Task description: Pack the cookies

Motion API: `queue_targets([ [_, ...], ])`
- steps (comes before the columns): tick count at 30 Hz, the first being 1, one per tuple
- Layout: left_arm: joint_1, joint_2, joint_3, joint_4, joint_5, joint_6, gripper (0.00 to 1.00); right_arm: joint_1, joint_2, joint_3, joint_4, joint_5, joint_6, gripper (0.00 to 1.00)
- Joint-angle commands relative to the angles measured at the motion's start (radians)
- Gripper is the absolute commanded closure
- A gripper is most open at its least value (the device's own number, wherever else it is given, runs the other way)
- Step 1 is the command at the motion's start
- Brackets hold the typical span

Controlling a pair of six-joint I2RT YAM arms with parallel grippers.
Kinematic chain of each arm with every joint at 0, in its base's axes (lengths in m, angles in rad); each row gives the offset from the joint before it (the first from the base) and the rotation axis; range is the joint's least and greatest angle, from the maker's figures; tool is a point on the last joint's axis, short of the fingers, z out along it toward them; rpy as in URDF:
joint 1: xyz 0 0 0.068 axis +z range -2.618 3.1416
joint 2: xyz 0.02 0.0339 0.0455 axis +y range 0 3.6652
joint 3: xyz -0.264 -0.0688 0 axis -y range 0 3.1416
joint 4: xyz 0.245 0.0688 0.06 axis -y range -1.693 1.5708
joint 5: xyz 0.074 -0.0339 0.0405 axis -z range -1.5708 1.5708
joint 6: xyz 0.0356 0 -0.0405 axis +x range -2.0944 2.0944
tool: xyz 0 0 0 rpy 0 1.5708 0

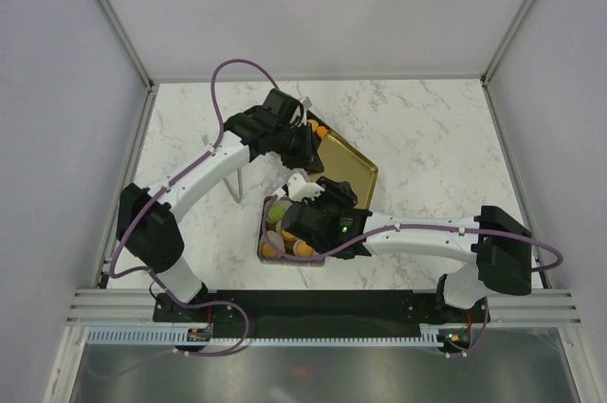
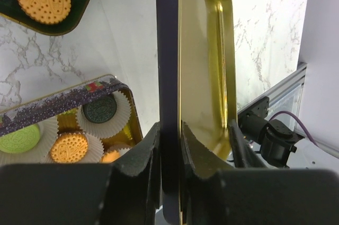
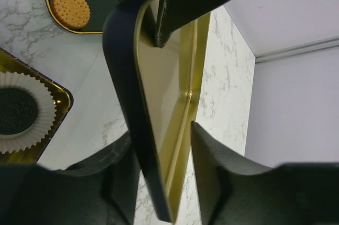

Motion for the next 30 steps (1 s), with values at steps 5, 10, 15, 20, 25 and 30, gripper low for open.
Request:
queue_targets([
  [5, 0.000, -0.060, 0.010, 0.004, 0.042, 0.036, 0.97, -0.011, 0.047, 0.035, 0.056, 0.066, -0.055, 0.67],
  [10, 0.000, -0.067, 0.012, 0.005, 0.039, 0.039, 0.96, -0.013, 0.061, 0.046, 0.059, 0.089, -0.055, 0.89],
  [15, 0.000, -0.077, 0.027, 0.004, 0.027, 0.042, 0.76, -0.011, 0.030, 0.045, 0.058, 0.101, -0.050, 1.00],
  [20, 0.021, -0.073, 0.084, 0.005, -0.010, 0.041, 0.32, -0.012, -0.019, 0.054, 0.032, 0.065, -0.048, 1.00],
  [25, 0.092, -0.086, 0.152, 0.010, -0.090, 0.034, 0.15, -0.011, -0.056, 0.080, -0.039, -0.027, -0.012, 1.00],
  [30, 0.182, -0.127, 0.212, 0.011, -0.136, 0.044, 0.11, -0.011, -0.116, 0.092, -0.112, -0.176, 0.082, 1.00],
])
